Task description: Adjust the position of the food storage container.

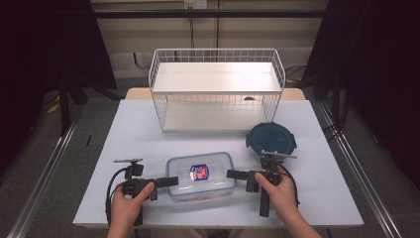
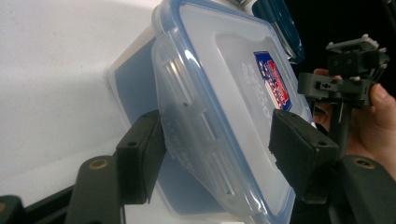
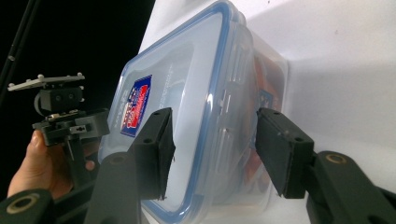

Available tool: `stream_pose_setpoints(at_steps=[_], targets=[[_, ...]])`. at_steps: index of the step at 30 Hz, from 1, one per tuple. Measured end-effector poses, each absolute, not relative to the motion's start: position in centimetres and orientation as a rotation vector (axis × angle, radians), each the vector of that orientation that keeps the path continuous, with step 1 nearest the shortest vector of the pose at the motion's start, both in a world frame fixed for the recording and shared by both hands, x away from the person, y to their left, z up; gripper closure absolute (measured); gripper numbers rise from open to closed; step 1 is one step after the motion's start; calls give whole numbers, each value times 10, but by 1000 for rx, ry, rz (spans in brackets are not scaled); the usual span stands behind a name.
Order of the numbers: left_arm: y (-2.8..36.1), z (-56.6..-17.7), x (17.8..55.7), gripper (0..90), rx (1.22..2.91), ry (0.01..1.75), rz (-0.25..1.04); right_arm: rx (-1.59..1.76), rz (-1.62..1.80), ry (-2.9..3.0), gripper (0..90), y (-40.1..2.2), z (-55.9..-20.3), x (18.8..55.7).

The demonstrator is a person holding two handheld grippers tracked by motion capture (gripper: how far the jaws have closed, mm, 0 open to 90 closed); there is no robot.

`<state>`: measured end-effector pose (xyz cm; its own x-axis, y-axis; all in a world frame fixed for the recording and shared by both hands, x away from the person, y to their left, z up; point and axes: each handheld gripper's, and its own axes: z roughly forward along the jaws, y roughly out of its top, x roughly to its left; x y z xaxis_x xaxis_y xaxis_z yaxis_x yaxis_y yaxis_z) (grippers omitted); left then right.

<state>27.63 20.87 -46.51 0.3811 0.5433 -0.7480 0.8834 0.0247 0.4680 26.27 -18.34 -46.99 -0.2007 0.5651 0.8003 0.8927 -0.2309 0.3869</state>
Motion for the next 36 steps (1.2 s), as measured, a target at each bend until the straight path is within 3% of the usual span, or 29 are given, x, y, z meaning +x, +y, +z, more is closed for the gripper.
stream_pose_setpoints(at_steps=[36], targets=[[218,-464,274,519,1490,1402,-541,-1801,-1395,-1467,568,-190,-473,259]])
